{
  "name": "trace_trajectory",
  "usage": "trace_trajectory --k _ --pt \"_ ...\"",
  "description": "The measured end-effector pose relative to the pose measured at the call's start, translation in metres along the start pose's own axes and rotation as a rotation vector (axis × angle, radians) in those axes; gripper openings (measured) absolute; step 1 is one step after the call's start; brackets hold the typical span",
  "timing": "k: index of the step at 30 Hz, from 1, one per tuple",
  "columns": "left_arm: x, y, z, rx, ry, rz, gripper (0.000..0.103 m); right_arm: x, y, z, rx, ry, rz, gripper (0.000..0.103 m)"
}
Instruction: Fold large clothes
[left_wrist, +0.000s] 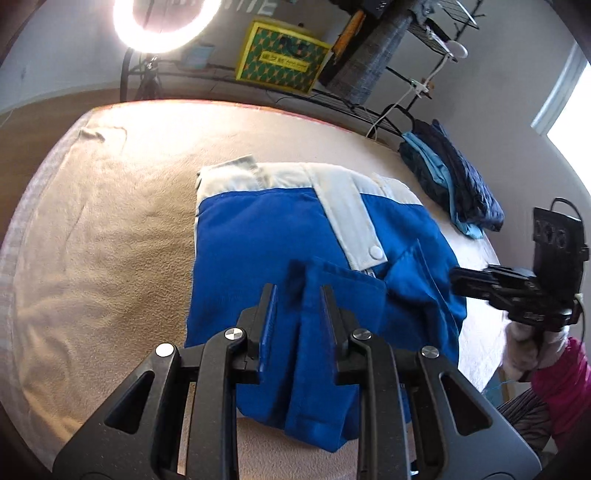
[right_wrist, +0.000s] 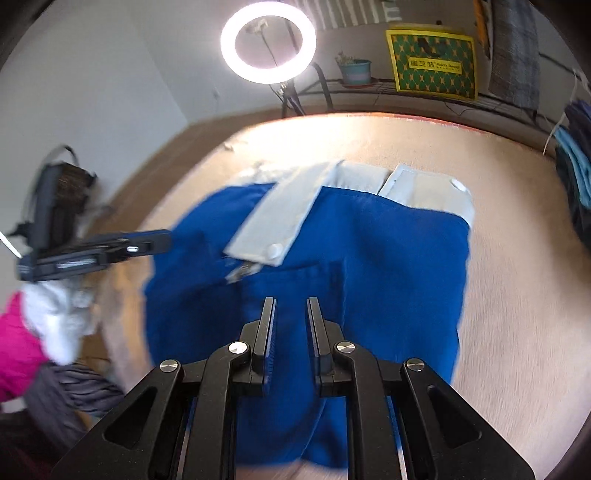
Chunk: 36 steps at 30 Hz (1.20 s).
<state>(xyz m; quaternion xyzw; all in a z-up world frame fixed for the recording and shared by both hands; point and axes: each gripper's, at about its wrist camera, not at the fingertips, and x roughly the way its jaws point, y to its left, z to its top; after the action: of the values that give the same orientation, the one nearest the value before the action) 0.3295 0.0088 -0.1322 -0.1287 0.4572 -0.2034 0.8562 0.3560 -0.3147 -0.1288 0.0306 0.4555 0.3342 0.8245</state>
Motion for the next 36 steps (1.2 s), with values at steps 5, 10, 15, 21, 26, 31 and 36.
trace_trajectory --k 5,10,15,21,26,31,36 --pt "0.000 0.005 -0.001 -0.048 0.011 -0.020 0.025 -0.011 -0.006 -0.019 0.041 -0.005 -0.014 0.017" --pt "0.001 0.022 -0.004 -0.108 -0.002 0.020 0.028 -0.027 -0.016 -0.032 0.059 -0.024 -0.071 0.017" --pt "0.016 0.051 -0.005 -0.212 0.032 0.002 0.028 -0.036 -0.039 -0.025 0.128 -0.101 -0.133 0.052" --pt "0.037 0.063 -0.025 -0.223 0.108 0.004 0.029 -0.003 -0.044 -0.022 0.105 0.004 -0.138 0.042" --pt "0.022 0.075 -0.020 -0.200 0.136 0.013 0.037 0.004 -0.058 -0.040 0.153 0.137 -0.069 0.036" --pt "0.004 0.120 -0.003 -0.383 0.067 -0.105 0.060 -0.041 -0.074 -0.033 0.180 0.003 0.042 0.039" --pt "0.019 0.149 0.003 -0.574 0.069 -0.264 0.064 -0.044 -0.101 -0.023 0.281 -0.081 0.058 0.067"
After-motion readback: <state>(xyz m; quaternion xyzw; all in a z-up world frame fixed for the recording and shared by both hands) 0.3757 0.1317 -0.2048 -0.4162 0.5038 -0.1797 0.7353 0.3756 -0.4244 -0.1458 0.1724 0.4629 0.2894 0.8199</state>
